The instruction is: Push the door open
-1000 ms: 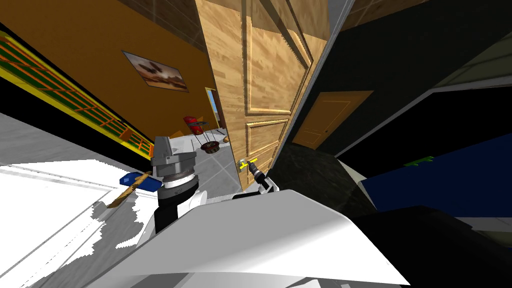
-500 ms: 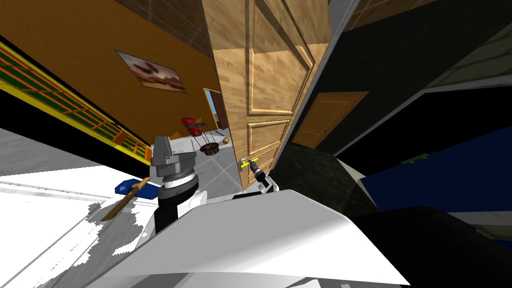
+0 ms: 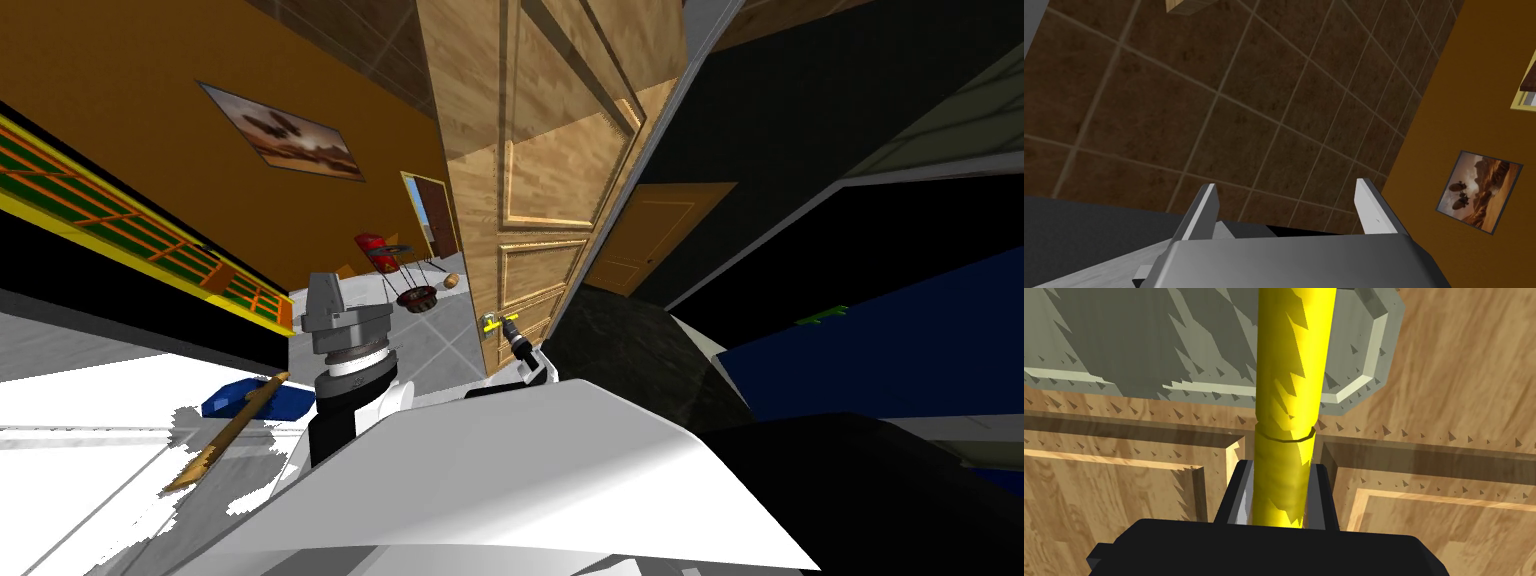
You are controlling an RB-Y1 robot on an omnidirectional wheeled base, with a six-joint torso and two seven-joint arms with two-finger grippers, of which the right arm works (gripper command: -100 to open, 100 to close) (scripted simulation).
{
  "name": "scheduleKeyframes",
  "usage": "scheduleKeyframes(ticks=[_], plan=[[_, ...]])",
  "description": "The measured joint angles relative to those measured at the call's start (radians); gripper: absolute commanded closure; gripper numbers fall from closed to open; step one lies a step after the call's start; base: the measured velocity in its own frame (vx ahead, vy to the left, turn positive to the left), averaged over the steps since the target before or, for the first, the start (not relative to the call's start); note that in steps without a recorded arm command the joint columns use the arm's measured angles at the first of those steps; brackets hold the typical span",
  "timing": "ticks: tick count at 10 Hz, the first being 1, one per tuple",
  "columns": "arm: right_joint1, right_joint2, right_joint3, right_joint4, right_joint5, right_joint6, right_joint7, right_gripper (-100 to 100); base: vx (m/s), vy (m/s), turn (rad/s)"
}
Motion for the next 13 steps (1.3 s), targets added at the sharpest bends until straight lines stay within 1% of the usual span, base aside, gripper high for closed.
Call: scheduleKeyframes(ticks=[1,2,4,5,7,8,9,10,12,13], plan=[[0.000,0.003,-0.010,0.004,-0.003,-0.004,0.005,100,0.074,0.108,-0.075],[-0.010,0.014,-0.023,0.021,-0.005,-0.006,0.011,100,0.056,0.120,-0.048],[-0.017,0.017,-0.043,0.026,-0.013,-0.003,0.016,100,0.051,0.112,-0.047],[-0.028,0.022,-0.055,0.038,-0.016,-0.001,0.019,100,0.081,0.139,-0.065],[-0.032,0.040,-0.083,0.050,-0.023,0.004,0.033,100,0.100,0.179,-0.076],[-0.043,0.048,-0.102,0.061,-0.027,0.003,0.039,100,0.089,0.179,-0.099],[-0.046,0.057,-0.118,0.064,-0.031,0.002,0.046,100,0.053,0.072,-0.046],[-0.048,0.057,-0.123,0.062,-0.032,0.001,0.047,100,0.133,0.042,-0.145],[-0.025,0.040,-0.097,0.049,-0.044,0.001,0.065,100,0.207,0.091,-0.247],[-0.013,0.037,-0.086,0.045,-0.050,0.002,0.080,100,0.220,0.091,-0.211]])
